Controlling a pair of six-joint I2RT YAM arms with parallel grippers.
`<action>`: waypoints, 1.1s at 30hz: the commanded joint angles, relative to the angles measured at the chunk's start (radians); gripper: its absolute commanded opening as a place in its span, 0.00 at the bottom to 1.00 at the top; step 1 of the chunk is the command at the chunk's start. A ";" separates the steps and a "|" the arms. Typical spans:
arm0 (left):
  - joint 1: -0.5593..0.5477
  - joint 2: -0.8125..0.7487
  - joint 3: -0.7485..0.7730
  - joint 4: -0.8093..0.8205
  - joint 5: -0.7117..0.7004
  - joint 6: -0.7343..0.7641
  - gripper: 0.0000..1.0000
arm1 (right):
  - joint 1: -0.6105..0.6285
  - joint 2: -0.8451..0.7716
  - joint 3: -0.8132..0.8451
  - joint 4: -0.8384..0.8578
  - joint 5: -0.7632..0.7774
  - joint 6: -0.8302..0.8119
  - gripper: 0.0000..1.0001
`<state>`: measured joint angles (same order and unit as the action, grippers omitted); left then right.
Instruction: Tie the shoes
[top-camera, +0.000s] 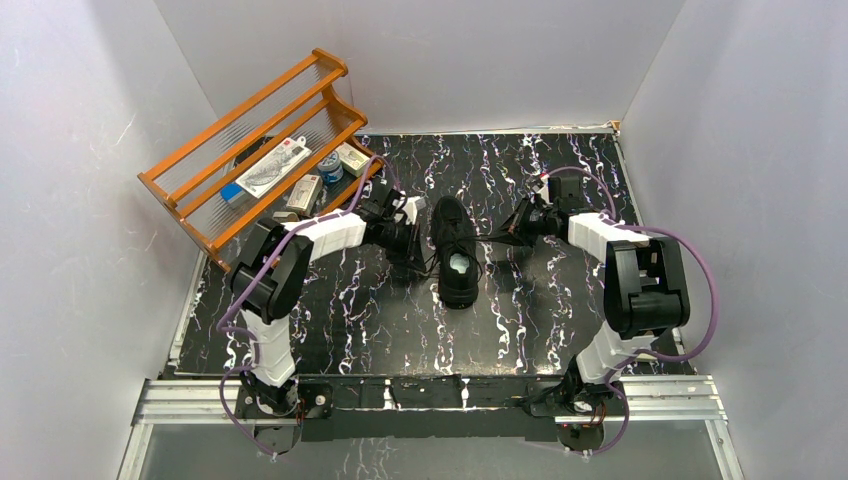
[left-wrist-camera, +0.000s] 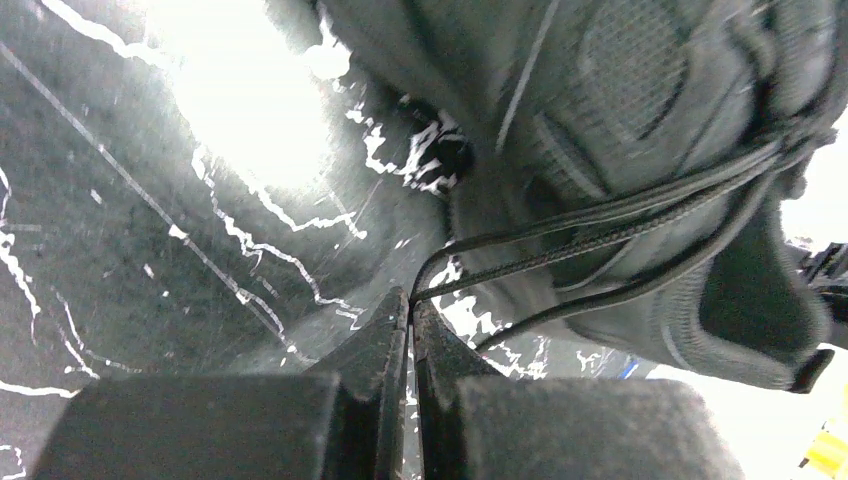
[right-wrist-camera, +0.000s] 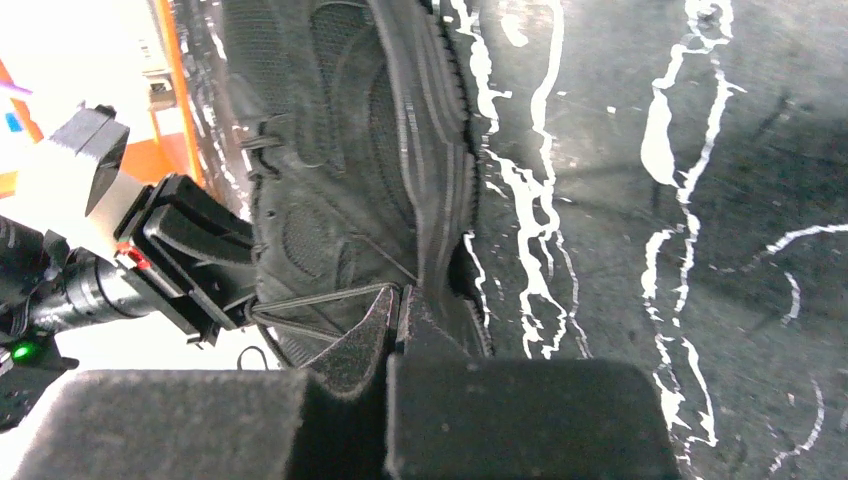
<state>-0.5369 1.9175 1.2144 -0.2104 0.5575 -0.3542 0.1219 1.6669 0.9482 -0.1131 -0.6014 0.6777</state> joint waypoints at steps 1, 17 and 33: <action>0.003 -0.077 -0.059 -0.069 -0.069 0.039 0.00 | -0.017 0.004 0.003 -0.034 0.172 0.022 0.00; 0.002 -0.115 -0.091 -0.069 -0.097 0.075 0.00 | -0.052 -0.017 -0.021 0.048 0.192 -0.030 0.00; 0.003 -0.416 0.102 -0.394 -0.351 -0.046 0.85 | -0.028 -0.293 0.394 -0.745 0.435 -0.370 0.99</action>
<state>-0.5381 1.6497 1.2346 -0.4713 0.2958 -0.3790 0.0982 1.4956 1.2610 -0.6098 -0.3130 0.3962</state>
